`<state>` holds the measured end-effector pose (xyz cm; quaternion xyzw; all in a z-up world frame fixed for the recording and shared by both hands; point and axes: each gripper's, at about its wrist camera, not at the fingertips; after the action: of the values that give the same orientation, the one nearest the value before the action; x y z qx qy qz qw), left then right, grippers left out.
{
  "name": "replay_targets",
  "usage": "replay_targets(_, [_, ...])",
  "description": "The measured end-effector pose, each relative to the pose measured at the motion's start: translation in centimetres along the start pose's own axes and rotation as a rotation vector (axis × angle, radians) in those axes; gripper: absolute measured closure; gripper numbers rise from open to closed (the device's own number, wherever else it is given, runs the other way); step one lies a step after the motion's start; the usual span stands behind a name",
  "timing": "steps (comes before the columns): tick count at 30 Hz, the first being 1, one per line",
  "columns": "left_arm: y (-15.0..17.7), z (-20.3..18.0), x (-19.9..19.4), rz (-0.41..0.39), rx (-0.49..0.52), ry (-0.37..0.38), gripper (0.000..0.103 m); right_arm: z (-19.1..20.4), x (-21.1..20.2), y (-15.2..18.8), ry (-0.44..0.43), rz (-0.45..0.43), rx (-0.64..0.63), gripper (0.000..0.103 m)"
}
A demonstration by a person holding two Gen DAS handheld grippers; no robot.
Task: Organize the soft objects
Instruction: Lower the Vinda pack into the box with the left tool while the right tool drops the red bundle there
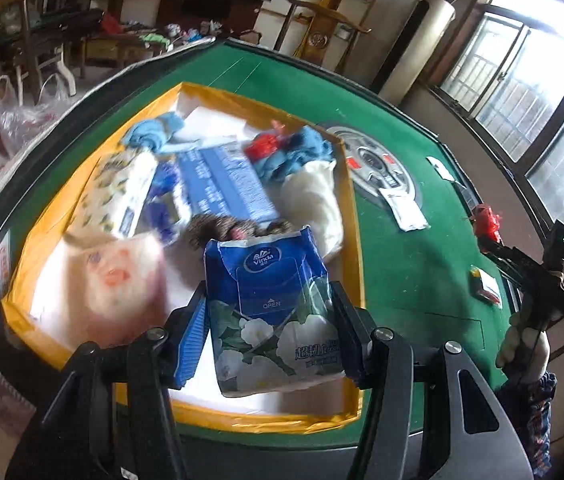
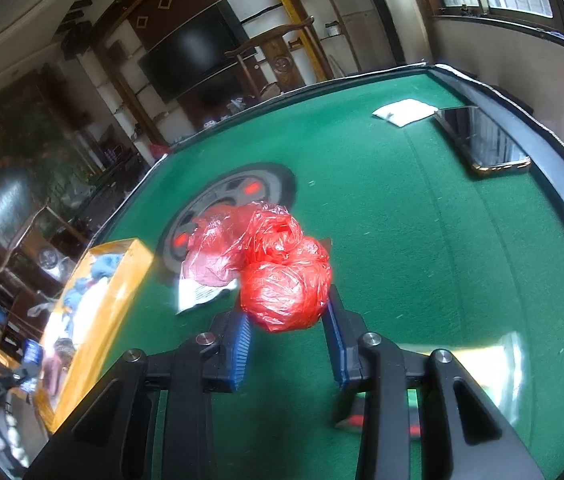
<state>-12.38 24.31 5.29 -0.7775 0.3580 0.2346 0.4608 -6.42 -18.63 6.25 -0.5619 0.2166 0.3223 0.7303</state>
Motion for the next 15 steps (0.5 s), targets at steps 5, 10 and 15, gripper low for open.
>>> replay_targets(5, [0.5,1.6,2.1,0.089,-0.03,-0.014,0.048,5.0,-1.2,1.2,-0.08,0.044,-0.075,0.072])
replay_targets(10, [0.1,0.8,3.3,0.095,0.041,-0.085,0.034,11.7,-2.3,2.3,-0.166,0.076,-0.213,0.072])
replay_targets(15, [0.3,1.0,2.1,0.066,0.021,-0.009,0.026,17.6,-1.4,4.7,-0.244,0.153,-0.325,0.072])
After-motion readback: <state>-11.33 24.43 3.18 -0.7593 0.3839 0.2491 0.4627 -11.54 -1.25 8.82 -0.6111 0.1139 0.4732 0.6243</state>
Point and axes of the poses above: each gripper's, at about its wrist camera, not at the fingertips, and x roughly the way its jaws point, z to its left, y to its underside, and after that the axes turned 10 degrees about y, right-handed
